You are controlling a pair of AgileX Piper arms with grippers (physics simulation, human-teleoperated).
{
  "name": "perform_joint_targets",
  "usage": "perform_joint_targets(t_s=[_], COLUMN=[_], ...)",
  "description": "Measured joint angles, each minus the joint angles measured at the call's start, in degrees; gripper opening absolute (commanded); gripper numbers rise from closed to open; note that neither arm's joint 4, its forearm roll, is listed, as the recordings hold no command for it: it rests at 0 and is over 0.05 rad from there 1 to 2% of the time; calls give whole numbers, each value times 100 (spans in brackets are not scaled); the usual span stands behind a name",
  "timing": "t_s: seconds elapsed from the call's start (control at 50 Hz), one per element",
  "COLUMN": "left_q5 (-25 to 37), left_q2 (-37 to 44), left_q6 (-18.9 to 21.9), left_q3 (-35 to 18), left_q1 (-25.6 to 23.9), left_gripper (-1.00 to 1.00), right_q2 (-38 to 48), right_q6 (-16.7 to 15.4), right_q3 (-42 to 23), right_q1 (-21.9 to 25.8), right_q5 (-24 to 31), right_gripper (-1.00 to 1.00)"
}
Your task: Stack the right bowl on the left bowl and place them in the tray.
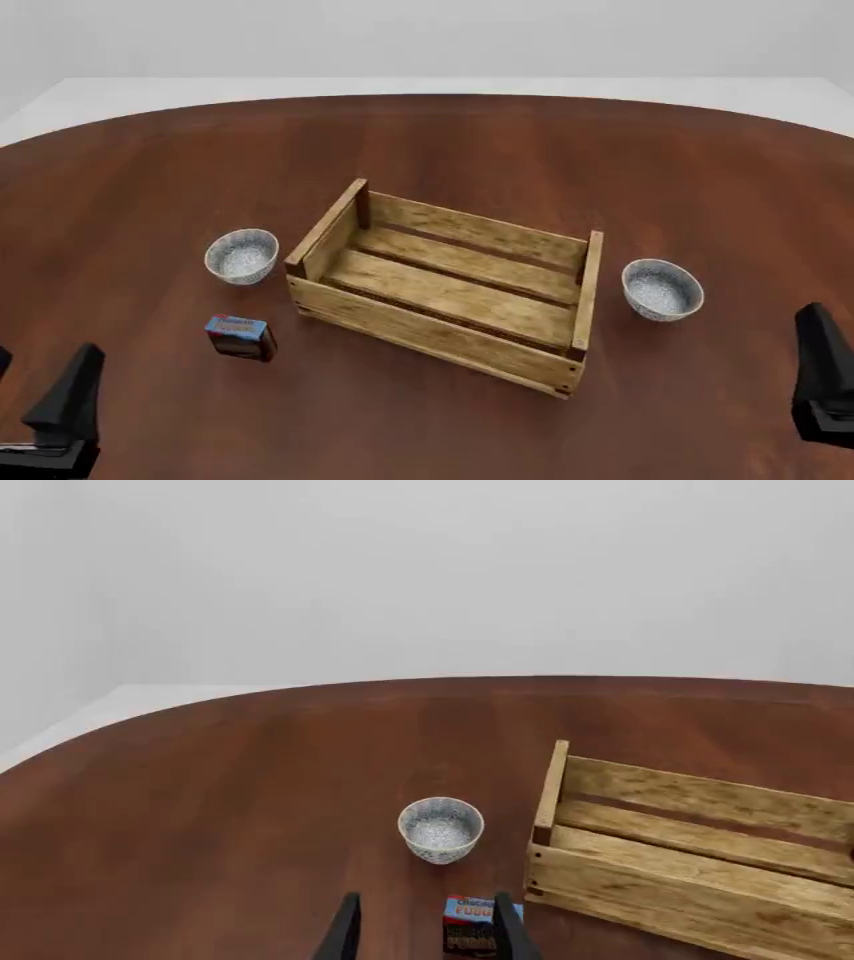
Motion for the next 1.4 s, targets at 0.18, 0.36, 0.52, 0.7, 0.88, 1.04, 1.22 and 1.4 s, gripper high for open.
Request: perform_joint_targets(t_s=[0.18,0.36,0.52,0.7,0.88,1.04,1.22,1.4], left_q5=[-48,-46,-31,-21,-20,-23,-8,16], left_q2=[52,48,23,9,2,-2,-4,-5], left_q6=[41,97,108,106,81,60,53,39], left_q3=[-6,-22,-28,-30,-24,-30,-62,-93], left_q1=[-36,-81,-140,-196,-247,-289,-335,-362], left_gripper=[100,100,100,100,100,100,100,100], right_q2=[-239,30,743,1750,2650,3303,3955,4452], right_q6=[-38,-116,1,186,51,-18,-86,-252], right_q3=[271,271,103,-264,-812,-1360,-1956,-2582], right_q1=[267,353,482,579,557,540,479,379], right_q5=[234,186,-30,-249,-198,23,322,805], right_gripper=[100,100,100,100,100,100,100,100])
